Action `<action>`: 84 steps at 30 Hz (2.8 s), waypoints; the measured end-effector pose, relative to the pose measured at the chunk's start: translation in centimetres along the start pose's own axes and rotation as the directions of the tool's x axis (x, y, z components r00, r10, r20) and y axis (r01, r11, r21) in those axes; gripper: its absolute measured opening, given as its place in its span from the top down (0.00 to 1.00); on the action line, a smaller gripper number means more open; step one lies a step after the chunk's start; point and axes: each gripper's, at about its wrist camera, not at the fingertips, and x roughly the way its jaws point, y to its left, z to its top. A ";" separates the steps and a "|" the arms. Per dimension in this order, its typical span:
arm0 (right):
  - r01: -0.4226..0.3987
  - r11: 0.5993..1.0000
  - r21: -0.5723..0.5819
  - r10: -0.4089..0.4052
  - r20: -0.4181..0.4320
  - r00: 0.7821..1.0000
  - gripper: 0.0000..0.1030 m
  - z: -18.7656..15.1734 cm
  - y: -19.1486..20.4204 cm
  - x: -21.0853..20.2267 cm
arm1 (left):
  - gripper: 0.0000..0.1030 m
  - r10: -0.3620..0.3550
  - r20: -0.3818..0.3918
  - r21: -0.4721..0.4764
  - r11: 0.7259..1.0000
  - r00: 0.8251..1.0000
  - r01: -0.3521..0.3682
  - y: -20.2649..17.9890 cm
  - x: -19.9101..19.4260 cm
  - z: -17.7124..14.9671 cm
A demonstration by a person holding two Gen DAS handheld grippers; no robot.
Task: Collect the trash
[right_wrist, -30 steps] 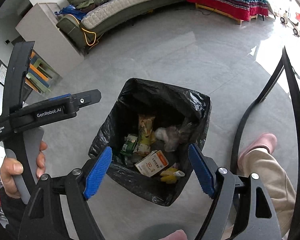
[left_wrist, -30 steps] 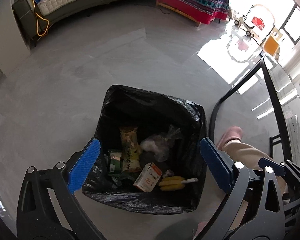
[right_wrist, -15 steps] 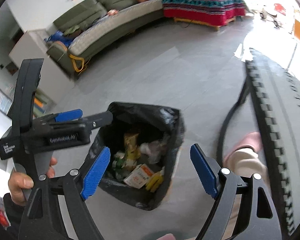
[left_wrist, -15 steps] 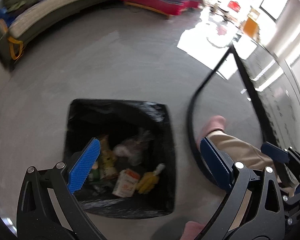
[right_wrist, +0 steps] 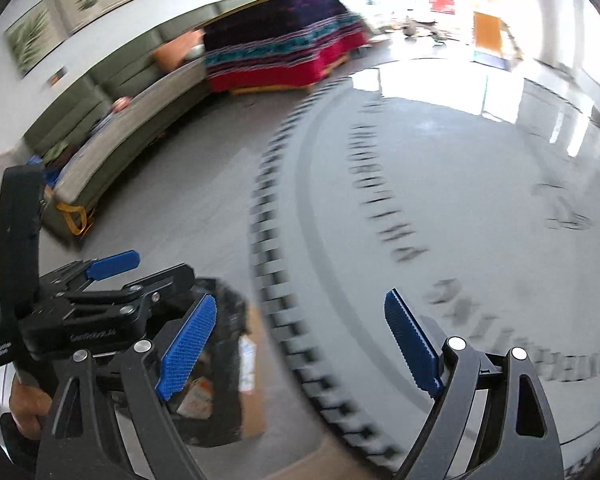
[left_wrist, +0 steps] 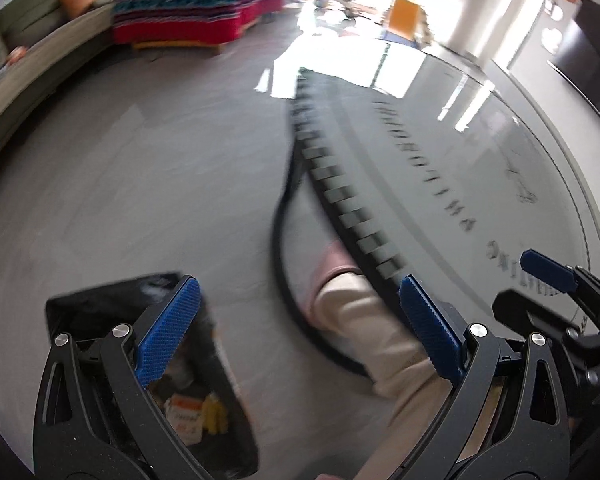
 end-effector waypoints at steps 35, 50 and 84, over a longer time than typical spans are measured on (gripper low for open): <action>0.370 0.901 0.226 -0.386 0.028 0.922 0.03 -0.1 -23.4 1.4 | 0.06 -0.094 0.008 0.302 0.949 0.996 0.087 -20.9 12.7 6.2; 0.411 0.891 0.195 -0.419 0.003 0.908 0.03 0.0 -22.8 1.9 | 0.06 -0.041 0.031 0.352 0.936 0.999 0.027 -21.7 12.9 5.4; 0.411 0.890 0.195 -0.420 0.003 0.908 0.03 0.0 -22.8 1.9 | 0.06 -0.041 0.031 0.352 0.935 0.999 0.028 -21.6 12.9 5.4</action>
